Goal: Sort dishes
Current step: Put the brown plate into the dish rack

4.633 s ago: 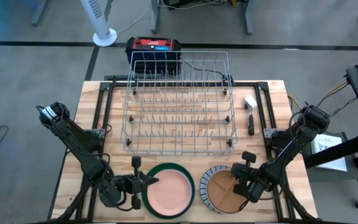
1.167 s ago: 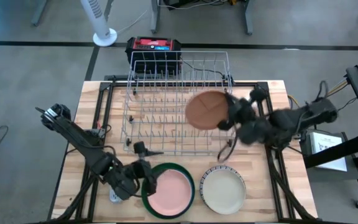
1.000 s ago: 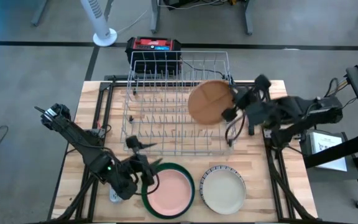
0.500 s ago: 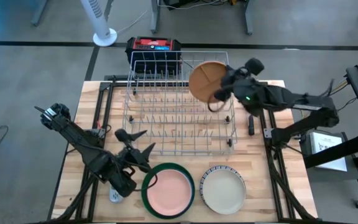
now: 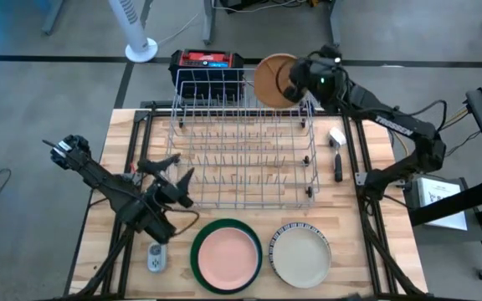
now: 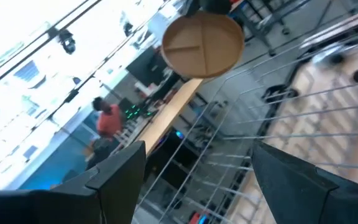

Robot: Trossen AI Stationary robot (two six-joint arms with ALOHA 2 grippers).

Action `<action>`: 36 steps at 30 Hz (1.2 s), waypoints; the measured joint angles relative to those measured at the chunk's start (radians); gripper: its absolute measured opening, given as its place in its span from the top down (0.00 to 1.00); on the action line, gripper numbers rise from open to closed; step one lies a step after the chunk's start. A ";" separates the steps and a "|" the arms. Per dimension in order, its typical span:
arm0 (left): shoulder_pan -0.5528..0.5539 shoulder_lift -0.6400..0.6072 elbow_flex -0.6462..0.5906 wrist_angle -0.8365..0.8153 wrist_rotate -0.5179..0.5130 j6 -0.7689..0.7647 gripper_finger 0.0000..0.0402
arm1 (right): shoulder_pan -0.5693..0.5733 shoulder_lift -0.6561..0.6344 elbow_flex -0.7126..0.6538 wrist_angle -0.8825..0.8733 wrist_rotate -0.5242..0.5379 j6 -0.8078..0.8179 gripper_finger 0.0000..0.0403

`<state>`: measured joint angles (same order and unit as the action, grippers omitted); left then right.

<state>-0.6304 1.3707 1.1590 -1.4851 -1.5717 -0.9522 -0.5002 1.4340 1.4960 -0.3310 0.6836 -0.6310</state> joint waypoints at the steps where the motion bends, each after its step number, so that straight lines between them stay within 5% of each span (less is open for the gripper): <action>1: 0.019 -0.018 -0.016 -0.001 0.000 -0.006 0.30 | -0.019 0.008 -0.003 0.023 -0.030 0.000 1.00; 7: 0.098 -0.101 -0.102 0.008 0.000 -0.059 0.30 | -0.092 0.068 -0.042 0.118 -0.159 -0.019 1.00; 25: 0.104 -0.165 -0.113 0.016 0.090 -0.105 0.30 | -0.109 0.179 -0.055 0.266 -0.116 -0.296 1.00; 36: 0.104 -0.165 -0.113 0.015 0.105 -0.104 0.30 | -0.107 0.180 -0.065 0.279 -0.200 -0.312 1.00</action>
<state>-0.5266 1.2060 1.0462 -1.4704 -1.4667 -1.0559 -0.6071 1.6139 1.4315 -0.0522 0.4837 -0.9430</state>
